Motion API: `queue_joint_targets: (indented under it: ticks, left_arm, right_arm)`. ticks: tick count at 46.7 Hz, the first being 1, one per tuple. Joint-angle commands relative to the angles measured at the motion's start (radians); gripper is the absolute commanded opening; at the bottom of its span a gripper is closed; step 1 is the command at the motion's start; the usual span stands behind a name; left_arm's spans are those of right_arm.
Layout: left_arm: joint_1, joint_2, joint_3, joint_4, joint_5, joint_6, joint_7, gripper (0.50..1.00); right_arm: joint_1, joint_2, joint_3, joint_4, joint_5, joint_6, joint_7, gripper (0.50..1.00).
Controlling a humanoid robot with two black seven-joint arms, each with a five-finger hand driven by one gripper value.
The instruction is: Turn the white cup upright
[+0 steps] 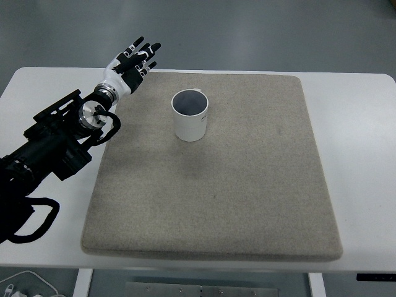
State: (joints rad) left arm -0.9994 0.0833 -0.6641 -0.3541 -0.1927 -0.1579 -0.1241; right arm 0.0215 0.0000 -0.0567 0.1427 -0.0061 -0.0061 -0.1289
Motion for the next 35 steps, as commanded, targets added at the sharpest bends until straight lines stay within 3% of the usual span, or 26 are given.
queue_joint_targets:
  ticks: [1, 17, 35]
  left_arm:
    - [-0.001, 0.001, -0.006, 0.015, -0.022, -0.014, 0.006, 0.996]
    - [0.010, -0.004, -0.092, 0.029, -0.027, -0.114, -0.019, 0.996]
    - [0.010, -0.007, -0.098, 0.029, -0.025, -0.115, -0.023, 0.996]
  right_arm:
    - [0.000, 0.000, 0.000, 0.000, 0.000, 0.000, 0.000, 0.930]
    - [0.000, 0.000, 0.000, 0.000, 0.000, 0.003, 0.000, 0.930]
    - [0.000, 0.000, 0.001, 0.000, 0.000, 0.003, 0.000, 0.930]
